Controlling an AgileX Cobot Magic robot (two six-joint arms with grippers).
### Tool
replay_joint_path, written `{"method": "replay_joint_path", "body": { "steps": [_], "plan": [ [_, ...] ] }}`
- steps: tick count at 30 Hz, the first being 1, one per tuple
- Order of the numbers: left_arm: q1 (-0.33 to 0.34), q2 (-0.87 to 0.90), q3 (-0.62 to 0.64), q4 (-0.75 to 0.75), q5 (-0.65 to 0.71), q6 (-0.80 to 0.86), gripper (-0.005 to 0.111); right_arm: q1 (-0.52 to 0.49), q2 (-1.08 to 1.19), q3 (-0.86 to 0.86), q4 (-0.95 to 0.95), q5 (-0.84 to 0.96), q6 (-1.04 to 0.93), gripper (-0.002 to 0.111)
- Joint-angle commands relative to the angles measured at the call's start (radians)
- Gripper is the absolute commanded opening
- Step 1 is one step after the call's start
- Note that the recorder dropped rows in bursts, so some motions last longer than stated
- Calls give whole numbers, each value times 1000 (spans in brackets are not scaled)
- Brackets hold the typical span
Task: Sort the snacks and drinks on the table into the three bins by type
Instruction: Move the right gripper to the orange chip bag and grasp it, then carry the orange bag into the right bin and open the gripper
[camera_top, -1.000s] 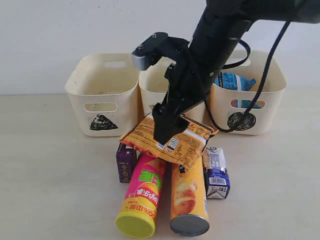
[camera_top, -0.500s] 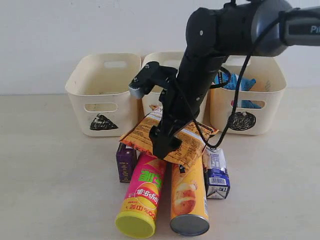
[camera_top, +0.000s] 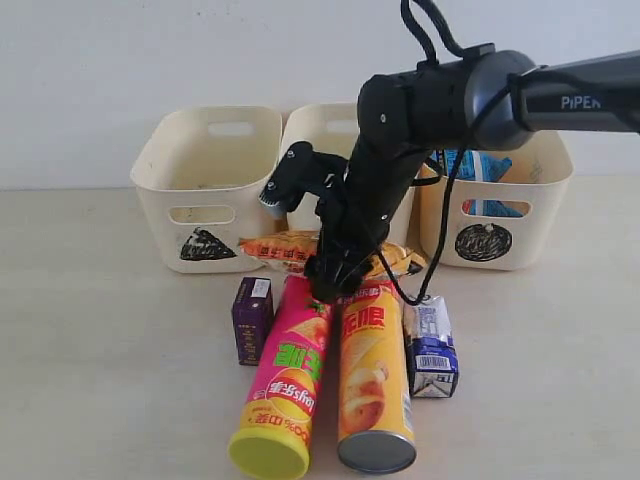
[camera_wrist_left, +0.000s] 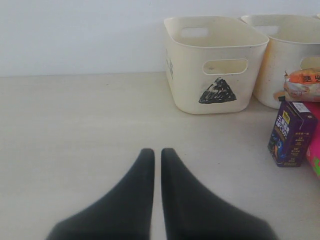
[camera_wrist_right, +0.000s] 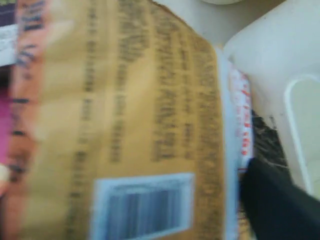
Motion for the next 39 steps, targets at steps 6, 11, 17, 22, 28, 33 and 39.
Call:
{"method": "replay_joint_path", "body": {
  "steps": [6, 11, 17, 22, 28, 33, 39],
  "plan": [
    [2, -2, -4, 0, -9, -9, 4, -1, 4, 1, -81, -2, 42, 0],
    [2, -2, -4, 0, -9, -9, 4, -1, -32, 1, -105, -32, 68, 0],
    [2, -2, -4, 0, -6, -9, 4, -1, -120, 1, -105, -10, 95, 0],
    [2, -2, -4, 0, -6, -9, 4, -1, -199, 1, -105, 68, 95, 0],
    [2, -2, -4, 0, -6, -9, 4, -1, -297, 1, -93, 164, 122, 0],
    [2, -2, -4, 0, -6, -9, 4, -1, -392, 1, -130, 168, 187, 0],
    [2, -2, -4, 0, -6, -9, 4, -5, -430, 1, -327, 115, 329, 0]
  ]
}}
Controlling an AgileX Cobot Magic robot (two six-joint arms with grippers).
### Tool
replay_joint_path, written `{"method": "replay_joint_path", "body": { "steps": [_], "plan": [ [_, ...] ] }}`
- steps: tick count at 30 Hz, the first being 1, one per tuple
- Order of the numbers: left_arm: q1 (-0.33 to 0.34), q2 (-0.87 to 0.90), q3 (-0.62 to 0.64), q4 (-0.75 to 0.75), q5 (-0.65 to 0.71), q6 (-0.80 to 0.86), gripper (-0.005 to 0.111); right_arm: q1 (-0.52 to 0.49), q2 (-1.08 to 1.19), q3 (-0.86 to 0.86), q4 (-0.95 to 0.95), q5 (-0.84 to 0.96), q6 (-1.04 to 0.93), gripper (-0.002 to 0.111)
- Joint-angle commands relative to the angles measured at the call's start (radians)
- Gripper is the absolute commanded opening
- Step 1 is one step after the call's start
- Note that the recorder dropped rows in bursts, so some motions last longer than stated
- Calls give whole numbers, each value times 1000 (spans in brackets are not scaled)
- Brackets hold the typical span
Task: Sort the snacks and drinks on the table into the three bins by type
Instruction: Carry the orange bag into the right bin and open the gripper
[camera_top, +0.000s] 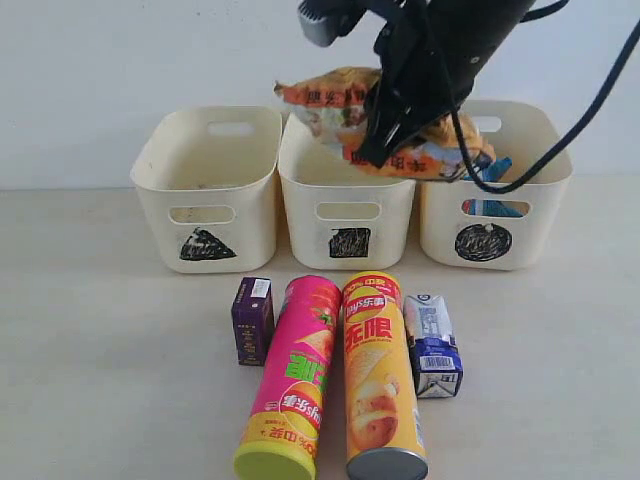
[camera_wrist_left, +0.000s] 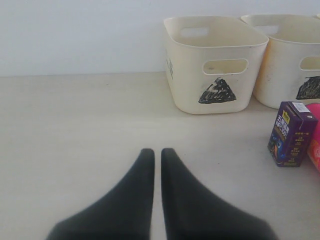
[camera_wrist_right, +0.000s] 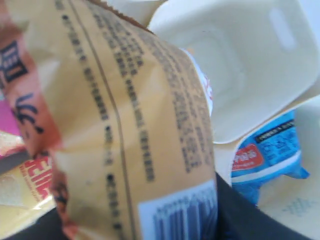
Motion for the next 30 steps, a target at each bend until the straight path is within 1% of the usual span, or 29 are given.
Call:
{"method": "replay_joint_path", "body": {
  "steps": [1, 5, 13, 21, 24, 27, 30],
  "plan": [
    [2, -2, -4, 0, -6, -9, 4, -14, -24, -5, -174, -66, 125, 0],
    [2, -2, -4, 0, -6, -9, 4, -75, -6, -5, -195, -156, 184, 0],
    [2, -2, -4, 0, -6, -9, 4, -249, 101, -5, -192, -417, 321, 0],
    [2, -2, -4, 0, -6, -9, 4, -330, 260, -5, -191, -674, 392, 0],
    [2, -2, -4, 0, -6, -9, 4, -345, 313, -5, -192, -749, 428, 2],
    [2, -2, -4, 0, -6, -9, 4, -361, 354, -5, -192, -797, 432, 13],
    [2, -2, -4, 0, -6, -9, 4, -374, 390, -5, -194, -805, 432, 36]
  ]
}}
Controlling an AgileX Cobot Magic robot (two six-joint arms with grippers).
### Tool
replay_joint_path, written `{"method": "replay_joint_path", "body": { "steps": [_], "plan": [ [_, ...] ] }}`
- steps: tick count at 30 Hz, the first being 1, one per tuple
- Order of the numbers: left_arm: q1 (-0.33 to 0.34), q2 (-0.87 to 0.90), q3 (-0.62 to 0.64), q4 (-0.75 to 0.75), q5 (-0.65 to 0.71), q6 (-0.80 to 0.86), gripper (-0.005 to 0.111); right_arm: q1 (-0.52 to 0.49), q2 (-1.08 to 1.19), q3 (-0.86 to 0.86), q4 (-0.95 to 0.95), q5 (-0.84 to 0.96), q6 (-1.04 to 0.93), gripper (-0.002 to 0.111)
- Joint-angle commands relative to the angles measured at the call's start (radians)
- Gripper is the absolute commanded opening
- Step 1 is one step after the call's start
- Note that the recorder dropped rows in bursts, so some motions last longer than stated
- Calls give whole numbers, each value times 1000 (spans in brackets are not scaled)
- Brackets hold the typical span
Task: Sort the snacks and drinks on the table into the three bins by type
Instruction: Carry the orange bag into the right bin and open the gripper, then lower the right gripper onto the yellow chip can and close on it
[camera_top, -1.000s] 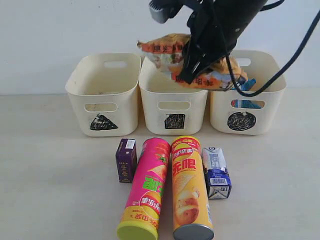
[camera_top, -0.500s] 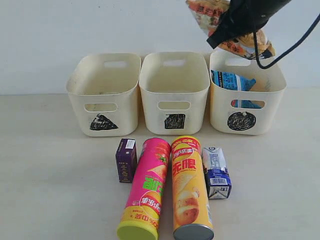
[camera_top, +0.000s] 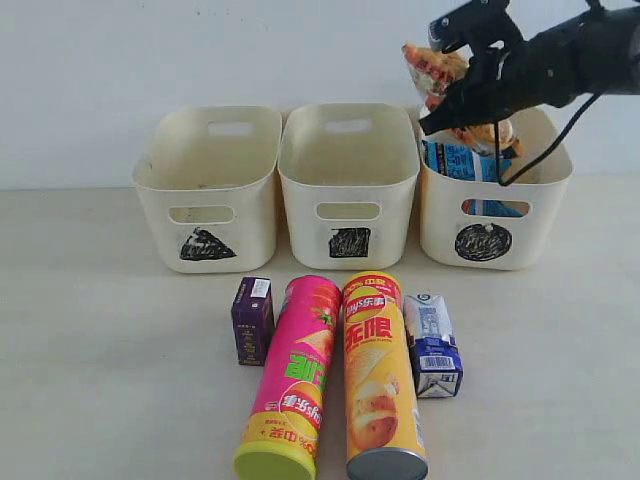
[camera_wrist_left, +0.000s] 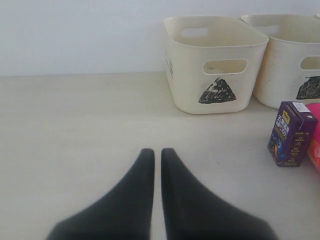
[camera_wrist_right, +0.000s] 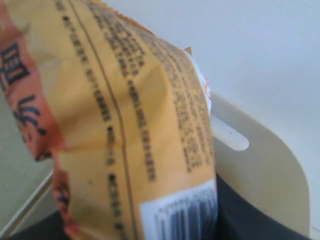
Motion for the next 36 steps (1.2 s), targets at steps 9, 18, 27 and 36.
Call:
{"method": "replay_joint_path", "body": {
  "steps": [9, 18, 27, 36],
  "plan": [
    [2, -2, -4, 0, -8, -9, 4, -35, 49, -5, -10, 23, 9, 95],
    [2, -2, -4, 0, -8, -9, 4, -9, -84, -5, 3, 172, 53, 71],
    [2, -2, -4, 0, -8, -9, 4, -8, -171, -5, 27, 496, 52, 0],
    [2, -2, -4, 0, -6, -9, 4, 15, -217, -5, 468, 782, -311, 0]
  ]
}}
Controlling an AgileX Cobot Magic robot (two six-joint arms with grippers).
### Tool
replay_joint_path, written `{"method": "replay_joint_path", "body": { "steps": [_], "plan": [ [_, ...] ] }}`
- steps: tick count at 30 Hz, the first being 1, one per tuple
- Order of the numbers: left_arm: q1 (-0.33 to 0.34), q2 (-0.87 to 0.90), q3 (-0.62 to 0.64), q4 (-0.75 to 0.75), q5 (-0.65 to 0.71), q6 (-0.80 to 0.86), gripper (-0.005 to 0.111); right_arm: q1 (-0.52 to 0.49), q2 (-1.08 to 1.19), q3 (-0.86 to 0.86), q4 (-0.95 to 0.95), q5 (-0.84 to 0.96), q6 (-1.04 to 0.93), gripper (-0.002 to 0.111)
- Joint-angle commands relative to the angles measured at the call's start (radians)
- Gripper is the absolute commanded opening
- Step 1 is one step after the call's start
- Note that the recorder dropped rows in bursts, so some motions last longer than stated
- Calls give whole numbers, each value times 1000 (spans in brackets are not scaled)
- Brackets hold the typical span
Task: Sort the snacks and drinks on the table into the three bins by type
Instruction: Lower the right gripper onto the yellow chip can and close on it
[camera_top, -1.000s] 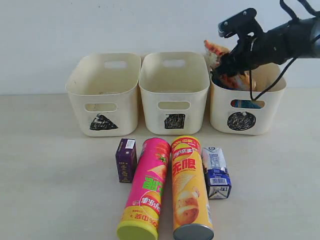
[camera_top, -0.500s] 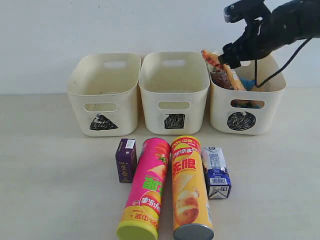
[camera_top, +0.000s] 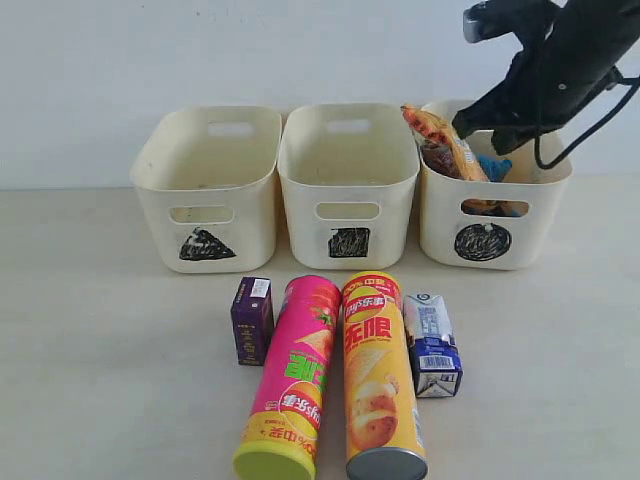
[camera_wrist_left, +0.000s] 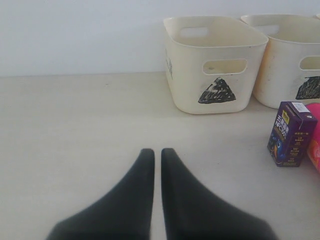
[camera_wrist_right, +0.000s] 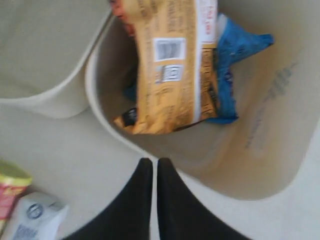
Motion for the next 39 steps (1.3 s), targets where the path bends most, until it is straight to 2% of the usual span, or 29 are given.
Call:
{"method": "replay_joint_path", "body": {
  "steps": [1, 5, 14, 20, 28, 34, 39],
  "plan": [
    [2, -2, -4, 0, -6, -9, 4, 41, -17, 0, 143, 158, -161, 0],
    [2, -2, -4, 0, -6, -9, 4, 125, -18, 51, 136, 187, -161, 0],
    [2, -2, -4, 0, -6, -9, 4, 163, -48, 172, 145, 159, -95, 0],
    [2, -2, -4, 0, -6, -9, 4, 252, -84, 264, 156, 146, -95, 0],
    [2, -2, -4, 0, -6, -9, 4, 400, -84, 275, 197, 153, -93, 0],
    [2, -2, -4, 0, -6, -9, 4, 497, -84, 275, 197, 176, -3, 0],
    [2, -2, -4, 0, -6, -9, 4, 517, -84, 275, 190, 219, 122, 0]
  ]
}}
